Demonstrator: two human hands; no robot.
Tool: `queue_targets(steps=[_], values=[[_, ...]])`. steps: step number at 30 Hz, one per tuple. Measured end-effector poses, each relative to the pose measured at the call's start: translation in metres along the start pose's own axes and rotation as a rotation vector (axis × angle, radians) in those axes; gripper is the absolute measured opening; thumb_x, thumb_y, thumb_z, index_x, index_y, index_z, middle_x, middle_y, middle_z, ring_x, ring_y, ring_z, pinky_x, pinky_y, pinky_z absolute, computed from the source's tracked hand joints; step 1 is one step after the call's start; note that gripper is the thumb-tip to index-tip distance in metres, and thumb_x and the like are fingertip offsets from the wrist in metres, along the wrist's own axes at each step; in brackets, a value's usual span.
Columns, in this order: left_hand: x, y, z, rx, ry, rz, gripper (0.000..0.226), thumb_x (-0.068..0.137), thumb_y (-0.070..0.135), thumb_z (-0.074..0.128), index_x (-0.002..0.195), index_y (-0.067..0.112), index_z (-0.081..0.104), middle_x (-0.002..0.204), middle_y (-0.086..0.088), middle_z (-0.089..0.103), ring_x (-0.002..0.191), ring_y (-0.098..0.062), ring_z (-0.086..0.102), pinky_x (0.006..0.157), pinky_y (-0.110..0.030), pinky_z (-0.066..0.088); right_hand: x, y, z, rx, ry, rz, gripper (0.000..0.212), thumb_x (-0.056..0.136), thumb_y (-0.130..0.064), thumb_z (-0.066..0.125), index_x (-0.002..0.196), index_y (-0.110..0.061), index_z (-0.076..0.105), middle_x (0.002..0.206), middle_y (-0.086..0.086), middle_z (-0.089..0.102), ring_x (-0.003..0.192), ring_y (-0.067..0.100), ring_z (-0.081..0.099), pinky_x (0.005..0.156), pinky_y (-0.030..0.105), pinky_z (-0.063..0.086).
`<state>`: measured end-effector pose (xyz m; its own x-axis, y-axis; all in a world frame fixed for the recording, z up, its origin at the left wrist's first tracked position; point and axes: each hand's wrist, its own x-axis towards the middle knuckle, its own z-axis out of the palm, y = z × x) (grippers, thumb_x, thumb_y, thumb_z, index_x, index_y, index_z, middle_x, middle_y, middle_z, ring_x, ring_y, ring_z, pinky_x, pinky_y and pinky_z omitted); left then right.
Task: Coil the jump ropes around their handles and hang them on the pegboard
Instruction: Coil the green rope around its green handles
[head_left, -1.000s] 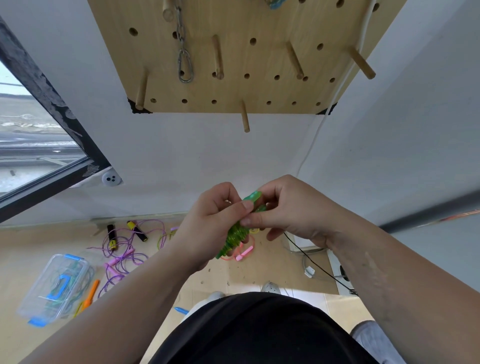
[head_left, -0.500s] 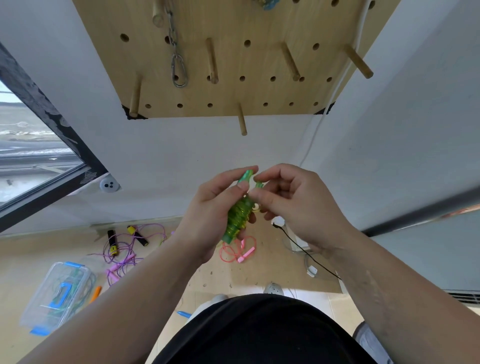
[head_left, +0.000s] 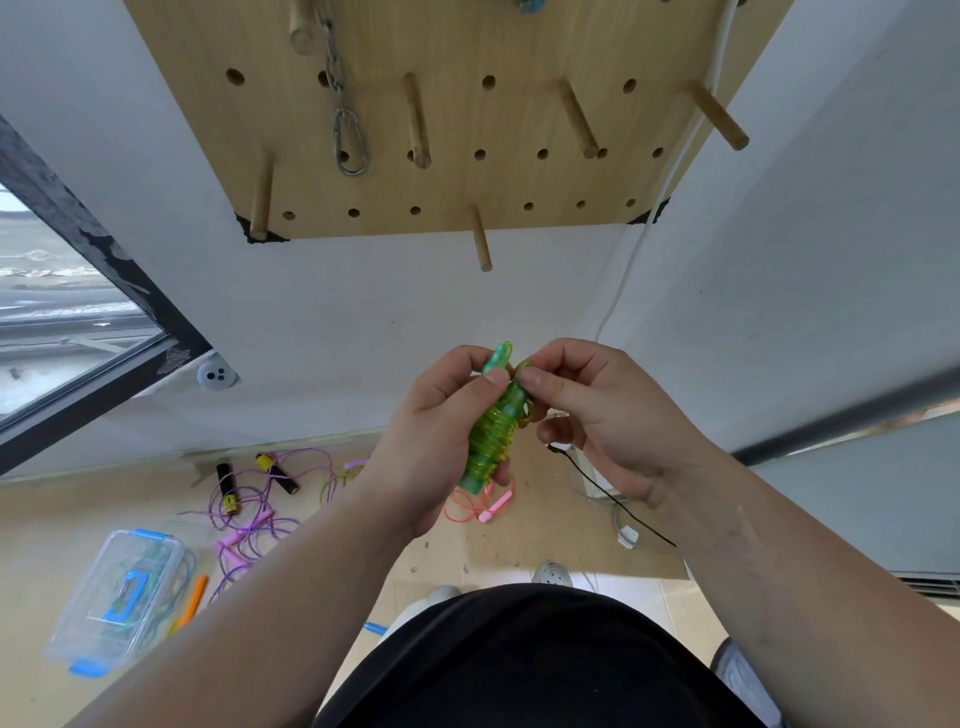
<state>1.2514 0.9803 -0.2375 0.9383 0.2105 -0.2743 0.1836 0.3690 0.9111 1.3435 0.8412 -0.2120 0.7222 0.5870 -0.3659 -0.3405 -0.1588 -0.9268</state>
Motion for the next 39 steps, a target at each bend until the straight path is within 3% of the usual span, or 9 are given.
queue_targets(steps=[5, 12, 15, 18, 22, 27, 32, 37, 39], values=[[0.006, 0.002, -0.002, 0.051, 0.005, -0.022, 0.027, 0.106, 0.019, 0.049, 0.102, -0.007, 0.054, 0.08, -0.021, 0.06, 0.051, -0.032, 0.056, 0.043, -0.028, 0.044, 0.003, 0.003, 0.002, 0.025, 0.029, 0.014, 0.01, 0.094, -0.013, 0.064, 0.084, -0.011, 0.065, 0.076, 0.003, 0.067, 0.069, 0.011, 0.063, 0.053, 0.023, 0.046], [0.003, -0.001, 0.001, 0.103, 0.001, -0.017, 0.024, 0.108, 0.023, 0.045, 0.103, 0.001, 0.054, 0.079, -0.016, 0.058, 0.058, -0.032, 0.059, 0.053, -0.035, 0.049, 0.008, -0.001, 0.003, 0.08, 0.062, -0.008, 0.01, 0.093, -0.009, 0.065, 0.085, -0.004, 0.068, 0.075, 0.008, 0.067, 0.067, 0.016, 0.064, 0.059, 0.026, 0.053], [0.0, -0.005, 0.008, 0.061, -0.022, -0.041, 0.025, 0.109, 0.026, 0.043, 0.114, 0.004, 0.054, 0.09, -0.014, 0.06, 0.072, -0.027, 0.063, 0.071, -0.047, 0.056, 0.008, -0.004, -0.001, 0.038, 0.069, -0.066, 0.012, 0.092, -0.008, 0.066, 0.08, -0.008, 0.071, 0.072, 0.006, 0.066, 0.065, 0.015, 0.06, 0.062, 0.025, 0.052], [-0.001, -0.006, 0.016, 0.019, -0.023, -0.06, 0.033, 0.104, 0.036, 0.047, 0.118, 0.008, 0.054, 0.113, -0.027, 0.055, 0.09, -0.029, 0.058, 0.09, -0.057, 0.055, 0.008, -0.008, -0.007, -0.166, 0.088, -0.155, 0.015, 0.092, -0.009, 0.068, 0.079, -0.015, 0.072, 0.068, -0.001, 0.066, 0.063, 0.011, 0.058, 0.061, 0.023, 0.049], [0.008, -0.001, 0.024, -0.033, 0.006, -0.102, 0.04, 0.092, 0.04, 0.048, 0.119, 0.011, 0.054, 0.119, -0.029, 0.058, 0.093, -0.035, 0.06, 0.082, -0.055, 0.055, 0.009, -0.009, -0.007, -0.291, 0.161, -0.228, 0.007, 0.09, -0.012, 0.073, 0.083, -0.013, 0.074, 0.072, 0.001, 0.071, 0.065, 0.014, 0.064, 0.065, 0.026, 0.054], [0.023, 0.001, 0.039, -0.125, 0.044, -0.02, 0.033, 0.098, 0.031, 0.057, 0.119, 0.006, 0.057, 0.1, -0.016, 0.064, 0.083, -0.026, 0.061, 0.064, -0.029, 0.054, 0.009, -0.009, -0.017, -0.121, 0.2, -0.23, 0.008, 0.09, -0.011, 0.072, 0.096, -0.014, 0.076, 0.087, 0.002, 0.076, 0.079, 0.011, 0.072, 0.071, 0.021, 0.055], [0.04, 0.009, 0.052, -0.142, 0.136, -0.004, 0.026, 0.102, 0.029, 0.054, 0.114, 0.005, 0.057, 0.098, -0.015, 0.066, 0.088, -0.026, 0.068, 0.069, -0.036, 0.057, 0.014, -0.013, -0.04, -0.168, 0.159, -0.205, 0.004, 0.089, -0.013, 0.074, 0.09, -0.012, 0.078, 0.084, 0.008, 0.076, 0.078, 0.024, 0.072, 0.076, 0.036, 0.061], [0.056, 0.015, 0.073, -0.018, 0.232, 0.05, 0.026, 0.101, 0.035, 0.059, 0.11, 0.012, 0.064, 0.105, -0.022, 0.064, 0.1, -0.038, 0.065, 0.09, -0.057, 0.054, 0.029, -0.029, -0.061, -0.26, 0.124, -0.285, 0.013, 0.095, -0.014, 0.067, 0.085, -0.017, 0.074, 0.082, 0.0, 0.074, 0.078, 0.014, 0.07, 0.072, 0.03, 0.057], [0.065, 0.022, 0.081, 0.033, 0.298, 0.13, 0.023, 0.103, 0.032, 0.057, 0.106, 0.01, 0.065, 0.092, -0.012, 0.066, 0.09, -0.024, 0.064, 0.088, -0.048, 0.054, 0.036, -0.039, -0.068, -0.333, 0.094, -0.353, 0.014, 0.097, -0.017, 0.064, 0.086, -0.021, 0.071, 0.085, -0.004, 0.072, 0.084, 0.014, 0.069, 0.077, 0.038, 0.059]])
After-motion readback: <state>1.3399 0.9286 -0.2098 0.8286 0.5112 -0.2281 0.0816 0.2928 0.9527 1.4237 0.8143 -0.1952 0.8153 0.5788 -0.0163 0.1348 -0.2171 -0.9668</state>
